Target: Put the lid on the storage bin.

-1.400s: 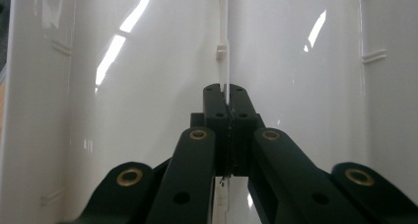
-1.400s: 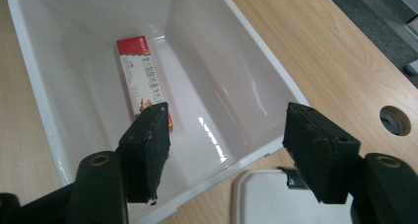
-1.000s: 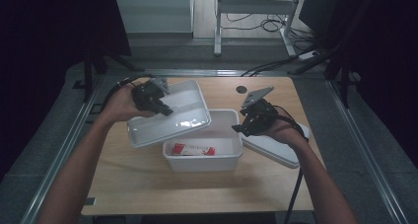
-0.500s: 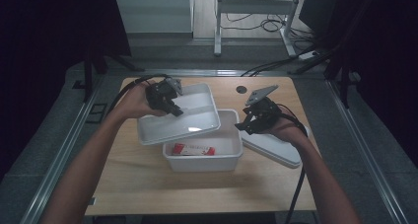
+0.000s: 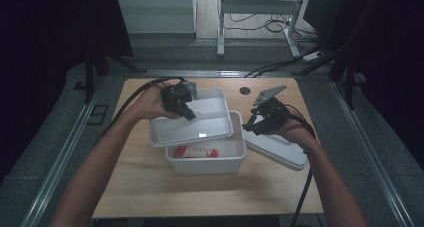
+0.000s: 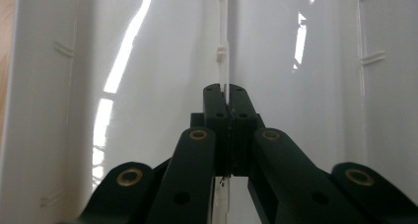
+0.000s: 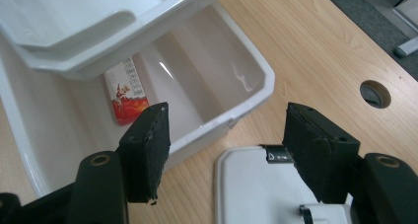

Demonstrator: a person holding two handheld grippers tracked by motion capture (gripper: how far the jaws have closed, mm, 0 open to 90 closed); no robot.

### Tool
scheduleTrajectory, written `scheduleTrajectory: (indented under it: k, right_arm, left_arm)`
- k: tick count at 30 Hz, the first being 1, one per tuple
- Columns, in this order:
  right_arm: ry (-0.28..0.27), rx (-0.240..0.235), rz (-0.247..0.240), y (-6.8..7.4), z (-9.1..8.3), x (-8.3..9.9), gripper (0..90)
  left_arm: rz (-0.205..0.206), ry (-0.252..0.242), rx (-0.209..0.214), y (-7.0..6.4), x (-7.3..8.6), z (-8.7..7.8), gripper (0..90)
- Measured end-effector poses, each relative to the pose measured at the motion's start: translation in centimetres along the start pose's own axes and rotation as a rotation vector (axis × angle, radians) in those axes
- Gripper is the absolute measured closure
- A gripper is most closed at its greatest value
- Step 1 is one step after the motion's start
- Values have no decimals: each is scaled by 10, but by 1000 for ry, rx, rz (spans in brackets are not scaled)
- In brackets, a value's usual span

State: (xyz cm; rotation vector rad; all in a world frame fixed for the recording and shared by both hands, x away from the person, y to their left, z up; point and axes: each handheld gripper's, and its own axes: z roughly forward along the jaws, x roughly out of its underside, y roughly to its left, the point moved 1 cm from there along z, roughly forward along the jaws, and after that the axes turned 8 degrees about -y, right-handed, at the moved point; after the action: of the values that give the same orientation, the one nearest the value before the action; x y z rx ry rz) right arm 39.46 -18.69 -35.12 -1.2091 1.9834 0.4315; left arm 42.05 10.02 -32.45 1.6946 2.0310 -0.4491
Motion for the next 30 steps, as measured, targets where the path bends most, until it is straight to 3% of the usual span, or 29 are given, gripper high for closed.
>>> scheduleTrajectory:
  k: [14,30]
  right_arm:
    - [13,28,11,-8,-8,8,346]
    - [23,29,19,-10,-9,13,346]
  left_arm:
    - [38,34,45,-7,-15,20,897]
    - [55,25,71,-10,-20,36,897]
